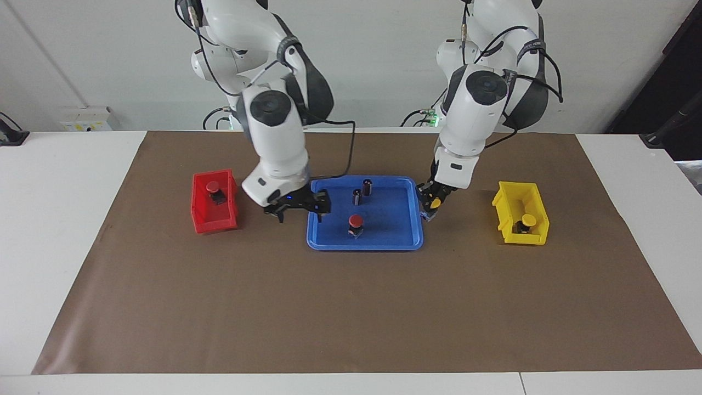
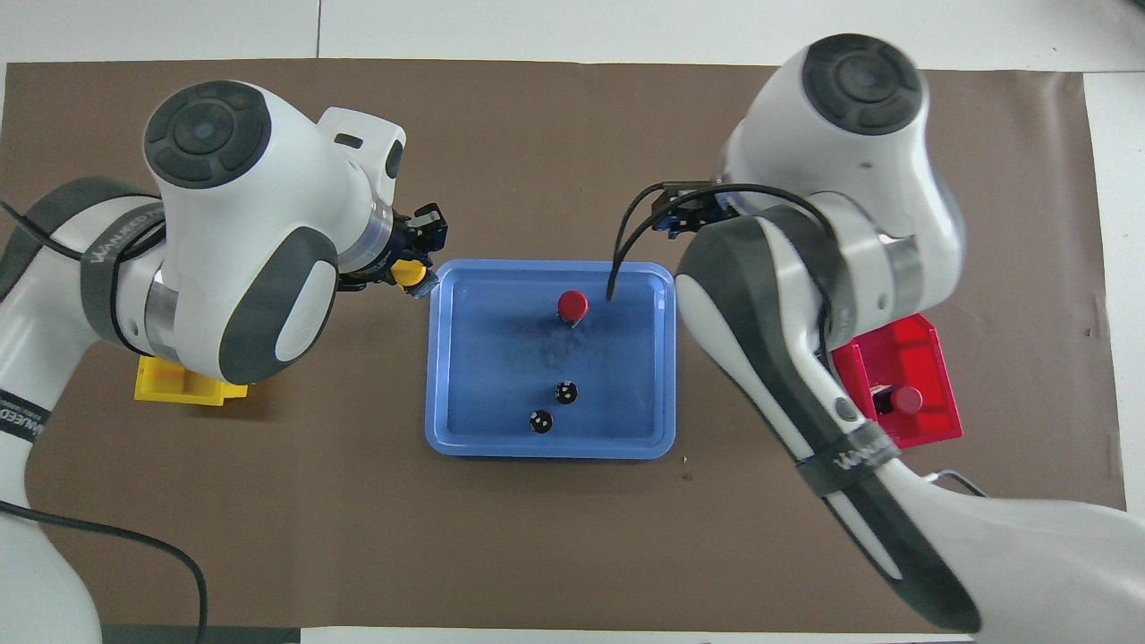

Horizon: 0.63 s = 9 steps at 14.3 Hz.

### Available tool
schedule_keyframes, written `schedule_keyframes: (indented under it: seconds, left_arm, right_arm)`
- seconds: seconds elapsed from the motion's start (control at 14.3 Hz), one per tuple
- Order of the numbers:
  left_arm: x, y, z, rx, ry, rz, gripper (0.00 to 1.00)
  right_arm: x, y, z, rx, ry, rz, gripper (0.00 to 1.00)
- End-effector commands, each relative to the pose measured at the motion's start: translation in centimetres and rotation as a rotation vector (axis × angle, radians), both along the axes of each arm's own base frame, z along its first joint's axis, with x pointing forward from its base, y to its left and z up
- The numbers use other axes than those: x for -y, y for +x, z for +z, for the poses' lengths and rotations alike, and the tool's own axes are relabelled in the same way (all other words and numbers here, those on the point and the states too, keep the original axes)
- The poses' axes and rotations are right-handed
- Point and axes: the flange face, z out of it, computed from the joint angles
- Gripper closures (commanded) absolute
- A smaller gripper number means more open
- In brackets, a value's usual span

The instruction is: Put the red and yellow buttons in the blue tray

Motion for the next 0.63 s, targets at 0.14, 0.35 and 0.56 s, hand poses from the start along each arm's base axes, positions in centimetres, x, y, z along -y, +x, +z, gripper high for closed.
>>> schedule_keyframes:
  seconds: [0.14,0.35,0.56]
  left_arm:
    - [4.4,0.8,-1.7,0.012,-0.024,0.048,0.99]
    - [6.0,1.0,-4.1,0.010,-0.048,0.093,0.99]
    - [7.7,0.4,-6.9,0.002,-0.040,0.092,0.99]
  right_arm:
    - [8.7,-5.4,-2.9,-0.076,-0.036,0.103,0.00]
    - [14.5,-8.4,-5.0,-0.050,-0.014,0.134,0.00]
    - [18.0,-10.6,-7.4,-0.043,-0.003,0.156,0.02]
